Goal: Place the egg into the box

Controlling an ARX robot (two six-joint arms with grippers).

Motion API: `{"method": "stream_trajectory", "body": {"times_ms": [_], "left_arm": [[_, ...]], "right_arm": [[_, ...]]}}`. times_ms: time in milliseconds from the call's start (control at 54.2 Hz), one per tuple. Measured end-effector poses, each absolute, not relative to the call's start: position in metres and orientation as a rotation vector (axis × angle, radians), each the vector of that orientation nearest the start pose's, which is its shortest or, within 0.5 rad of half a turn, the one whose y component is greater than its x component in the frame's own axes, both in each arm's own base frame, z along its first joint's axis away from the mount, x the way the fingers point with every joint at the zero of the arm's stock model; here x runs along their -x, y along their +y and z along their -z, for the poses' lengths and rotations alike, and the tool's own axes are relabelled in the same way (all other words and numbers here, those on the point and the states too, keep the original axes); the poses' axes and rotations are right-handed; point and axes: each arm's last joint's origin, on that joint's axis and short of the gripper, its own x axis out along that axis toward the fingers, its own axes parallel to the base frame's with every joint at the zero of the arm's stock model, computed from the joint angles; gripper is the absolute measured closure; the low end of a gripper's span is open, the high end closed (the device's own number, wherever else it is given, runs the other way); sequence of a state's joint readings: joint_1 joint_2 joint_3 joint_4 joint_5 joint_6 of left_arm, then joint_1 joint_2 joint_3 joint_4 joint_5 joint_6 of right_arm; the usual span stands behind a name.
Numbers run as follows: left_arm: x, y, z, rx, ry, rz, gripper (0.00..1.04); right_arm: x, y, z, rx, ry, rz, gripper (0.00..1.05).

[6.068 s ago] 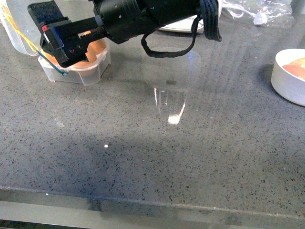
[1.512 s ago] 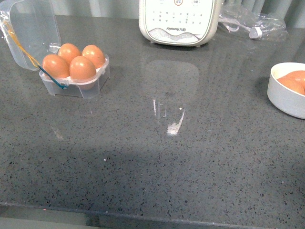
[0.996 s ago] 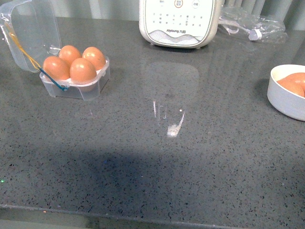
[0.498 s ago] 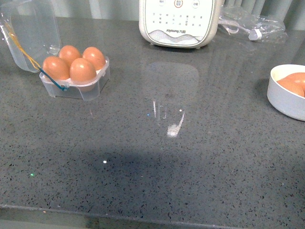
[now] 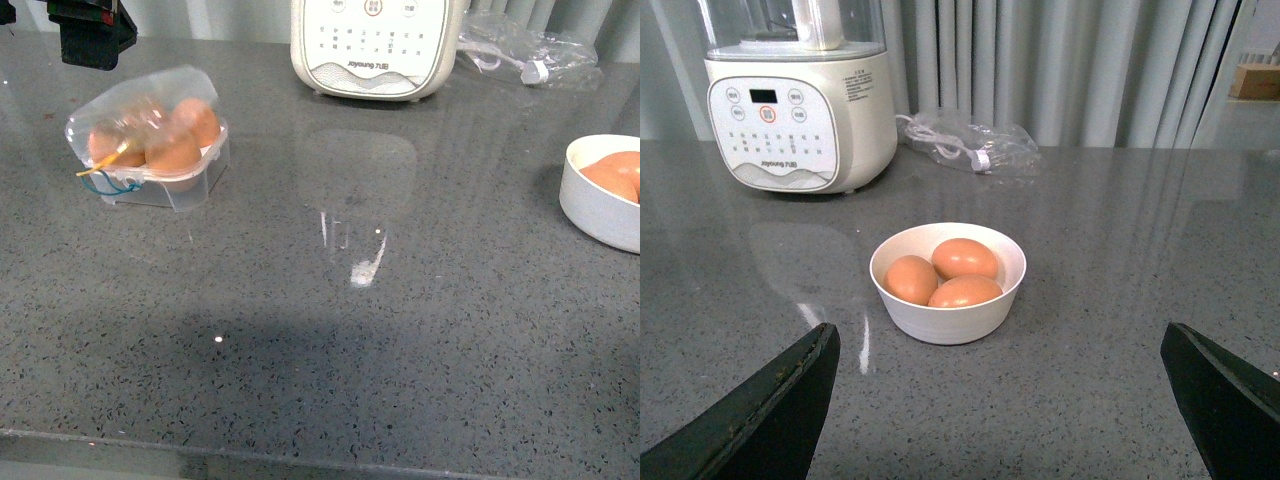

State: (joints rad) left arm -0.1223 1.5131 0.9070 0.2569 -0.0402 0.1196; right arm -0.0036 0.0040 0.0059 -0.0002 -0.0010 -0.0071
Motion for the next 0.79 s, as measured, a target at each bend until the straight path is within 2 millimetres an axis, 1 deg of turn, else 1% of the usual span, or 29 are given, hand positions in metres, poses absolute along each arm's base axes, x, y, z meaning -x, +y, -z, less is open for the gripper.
{"method": "stream_trajectory", "body": {"times_ms": [240, 406, 535, 553, 682, 793], "left_arm": [[-0.317, -0.049, -0.247, -0.105, 0.401, 0.160, 0.07], [-0.310, -0.056, -0.251, -0.111, 0.400, 0.178, 0.07], [-0.299, -0.056, -0.266, -0.101, 0.349, 0.198, 0.07], [-0.296, -0.055, -0.270, -0.096, 0.336, 0.201, 0.07], [-0.280, -0.052, -0.283, -0.079, 0.302, 0.227, 0.07], [-0.249, -0.045, -0.299, -0.090, 0.242, 0.266, 0.07]], "right_arm": [[-0.098, 0.000, -0.165, 0.007, -0.002, 0.003, 0.07], [-0.098, 0.000, -0.165, 0.007, -0.002, 0.003, 0.07], [-0.098, 0.000, -0.165, 0.007, -0.002, 0.003, 0.07], [-0.098, 0.000, -0.165, 0.007, -0.002, 0.003, 0.07], [-0.098, 0.000, -0.165, 0.007, -0.002, 0.003, 0.07], [-0.098, 0.000, -0.165, 0.007, -0.002, 0.003, 0.07]]}}
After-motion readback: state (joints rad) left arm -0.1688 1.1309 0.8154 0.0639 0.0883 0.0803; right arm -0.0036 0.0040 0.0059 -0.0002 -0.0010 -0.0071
